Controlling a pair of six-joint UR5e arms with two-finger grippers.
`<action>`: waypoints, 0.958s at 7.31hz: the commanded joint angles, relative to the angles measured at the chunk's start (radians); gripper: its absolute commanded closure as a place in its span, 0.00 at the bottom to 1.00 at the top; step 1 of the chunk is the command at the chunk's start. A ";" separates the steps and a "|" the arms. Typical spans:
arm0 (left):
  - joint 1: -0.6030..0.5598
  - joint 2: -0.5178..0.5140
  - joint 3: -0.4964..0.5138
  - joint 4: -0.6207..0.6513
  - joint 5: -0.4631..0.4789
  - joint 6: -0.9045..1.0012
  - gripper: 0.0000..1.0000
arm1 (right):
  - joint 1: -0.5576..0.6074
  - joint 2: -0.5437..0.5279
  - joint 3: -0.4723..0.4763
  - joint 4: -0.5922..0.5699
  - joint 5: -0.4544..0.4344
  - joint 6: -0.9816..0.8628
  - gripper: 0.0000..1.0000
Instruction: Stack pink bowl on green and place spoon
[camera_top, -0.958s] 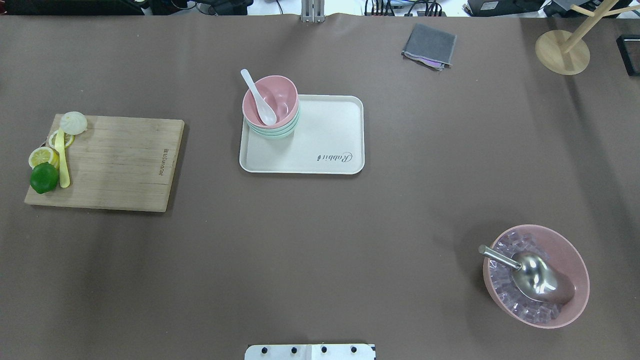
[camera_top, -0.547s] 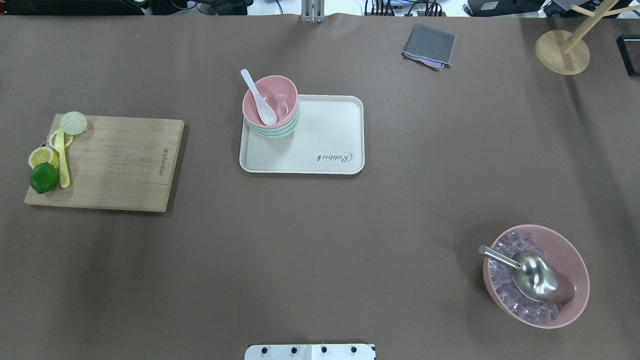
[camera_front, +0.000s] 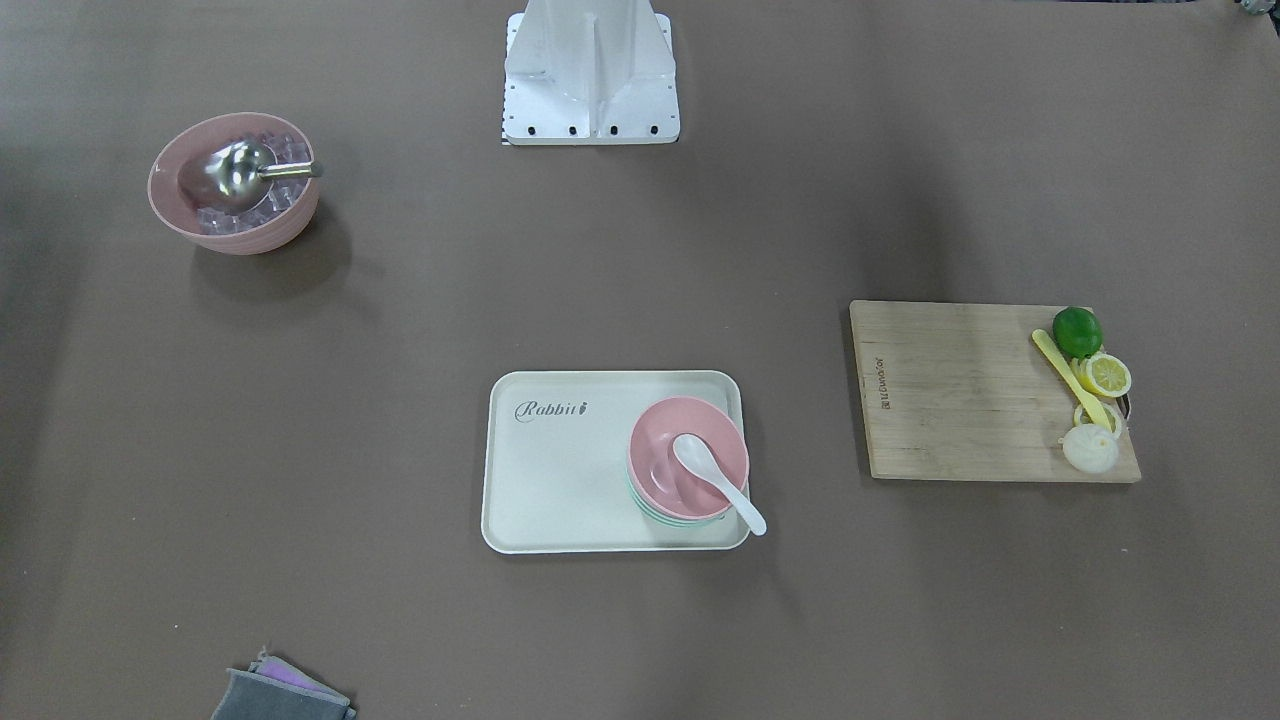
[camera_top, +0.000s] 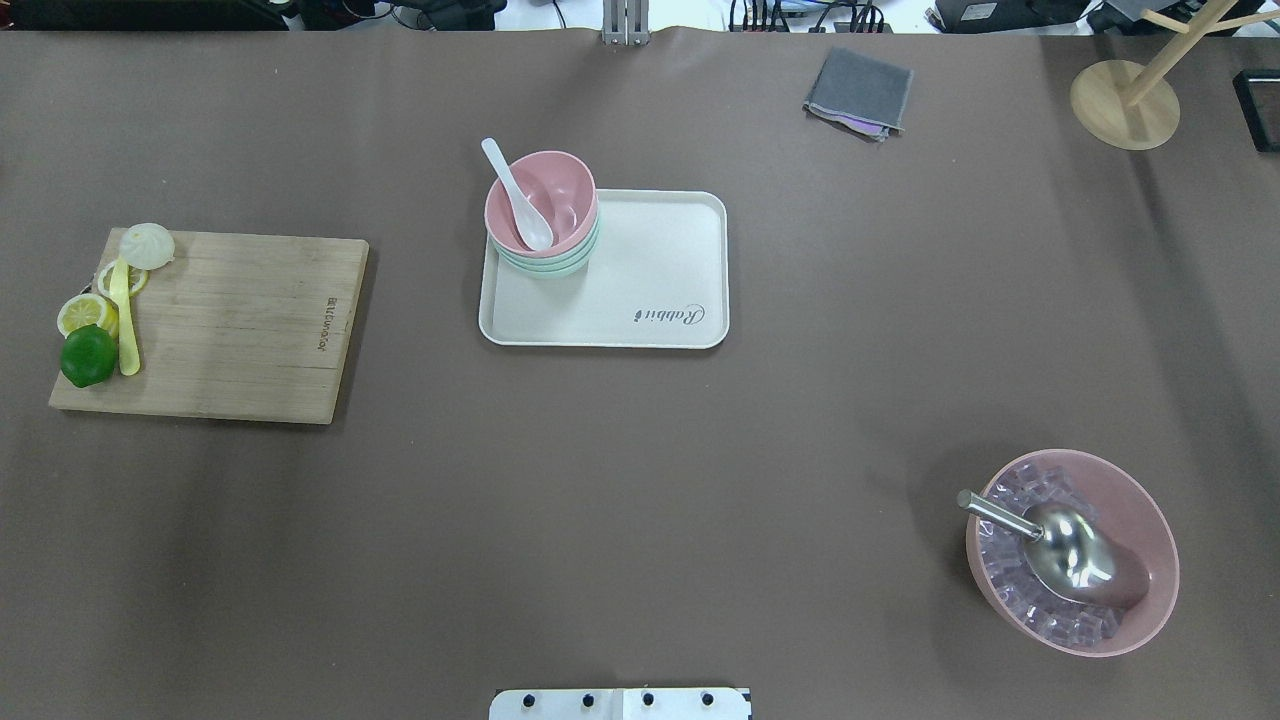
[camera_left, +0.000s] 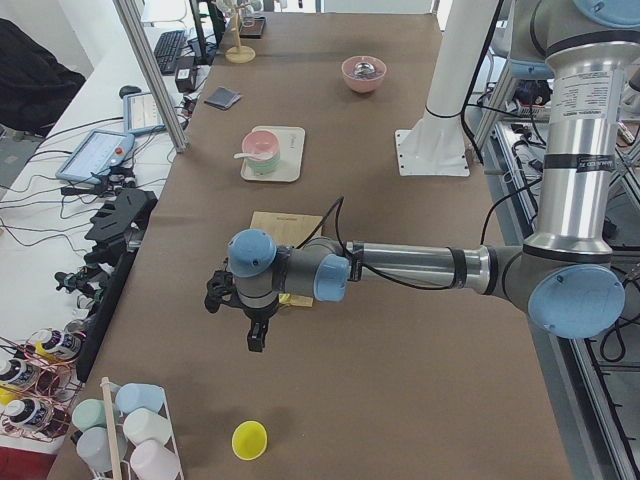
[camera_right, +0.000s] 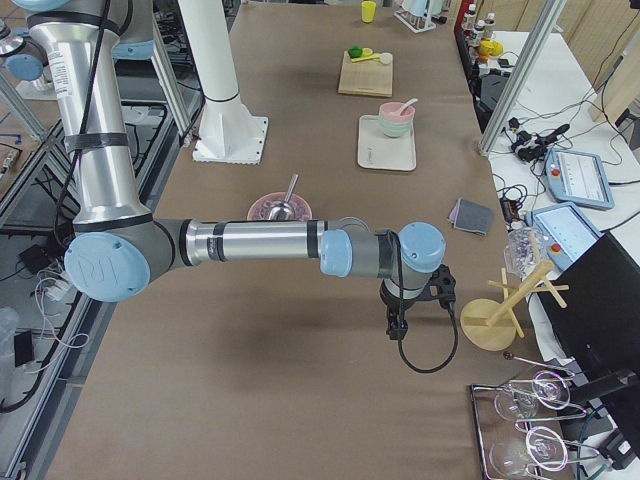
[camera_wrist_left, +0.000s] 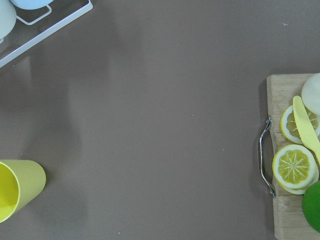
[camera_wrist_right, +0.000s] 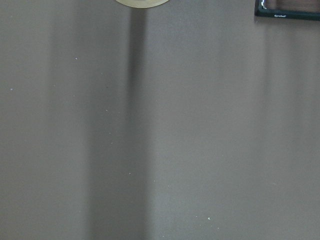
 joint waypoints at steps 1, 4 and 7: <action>0.000 0.000 -0.001 0.000 0.000 0.000 0.02 | -0.001 0.000 0.001 0.000 0.000 0.001 0.00; 0.000 -0.001 -0.001 0.000 0.002 -0.002 0.02 | -0.001 -0.002 0.003 0.000 0.017 0.000 0.00; 0.002 -0.010 -0.003 0.000 0.008 -0.003 0.02 | -0.001 -0.012 0.004 0.000 0.031 0.000 0.00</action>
